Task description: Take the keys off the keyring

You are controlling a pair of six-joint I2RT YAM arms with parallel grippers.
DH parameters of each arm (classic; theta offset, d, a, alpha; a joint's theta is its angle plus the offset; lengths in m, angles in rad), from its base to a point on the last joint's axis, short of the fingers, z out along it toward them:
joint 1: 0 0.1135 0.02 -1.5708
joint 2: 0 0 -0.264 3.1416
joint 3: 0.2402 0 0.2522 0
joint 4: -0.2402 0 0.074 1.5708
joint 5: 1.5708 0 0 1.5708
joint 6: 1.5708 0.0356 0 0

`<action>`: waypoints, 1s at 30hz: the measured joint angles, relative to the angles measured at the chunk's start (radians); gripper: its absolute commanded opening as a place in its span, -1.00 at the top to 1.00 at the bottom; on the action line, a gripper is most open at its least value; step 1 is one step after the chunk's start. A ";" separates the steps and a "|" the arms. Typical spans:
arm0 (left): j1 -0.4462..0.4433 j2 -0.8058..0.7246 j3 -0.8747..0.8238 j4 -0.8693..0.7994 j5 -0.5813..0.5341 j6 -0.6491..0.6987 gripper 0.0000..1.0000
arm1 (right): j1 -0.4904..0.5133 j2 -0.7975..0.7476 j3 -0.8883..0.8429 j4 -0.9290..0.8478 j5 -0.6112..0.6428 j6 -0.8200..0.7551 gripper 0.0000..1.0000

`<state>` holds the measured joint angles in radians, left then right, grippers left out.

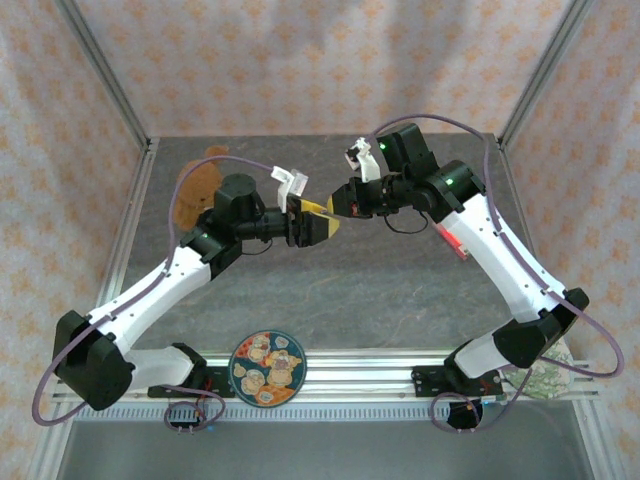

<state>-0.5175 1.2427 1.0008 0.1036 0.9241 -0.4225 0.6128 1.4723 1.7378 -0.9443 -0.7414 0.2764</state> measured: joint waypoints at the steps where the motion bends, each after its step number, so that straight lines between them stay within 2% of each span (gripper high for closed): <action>1: 0.000 0.002 0.000 0.001 0.006 -0.005 -0.18 | 0.000 0.000 0.000 0.002 0.000 0.000 1.00; 5: 0.000 0.000 0.000 -0.001 0.012 0.001 0.09 | 0.000 -0.003 -0.001 0.002 0.001 0.000 1.00; 12: 0.000 -0.049 0.000 -0.032 0.011 0.029 0.25 | 0.000 -0.012 -0.006 0.003 0.001 0.000 1.00; 17: 0.000 -0.056 0.000 -0.055 0.008 0.040 0.47 | 0.000 -0.017 -0.011 0.003 0.000 0.000 1.00; 22: 0.000 -0.056 0.000 -0.083 0.003 0.058 0.50 | 0.000 -0.019 -0.012 0.003 0.001 0.000 1.00; 25: 0.000 -0.057 0.000 -0.103 0.003 0.065 0.65 | 0.000 -0.020 -0.012 0.003 0.001 0.000 1.00; 30: 0.000 -0.063 0.000 -0.127 -0.008 0.085 0.73 | 0.000 -0.021 -0.012 0.003 0.001 0.000 1.00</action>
<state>-0.5171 1.1797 1.0004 -0.0238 0.9165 -0.3378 0.6128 1.4509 1.7256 -0.9417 -0.7406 0.2760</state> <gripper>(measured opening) 0.151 0.046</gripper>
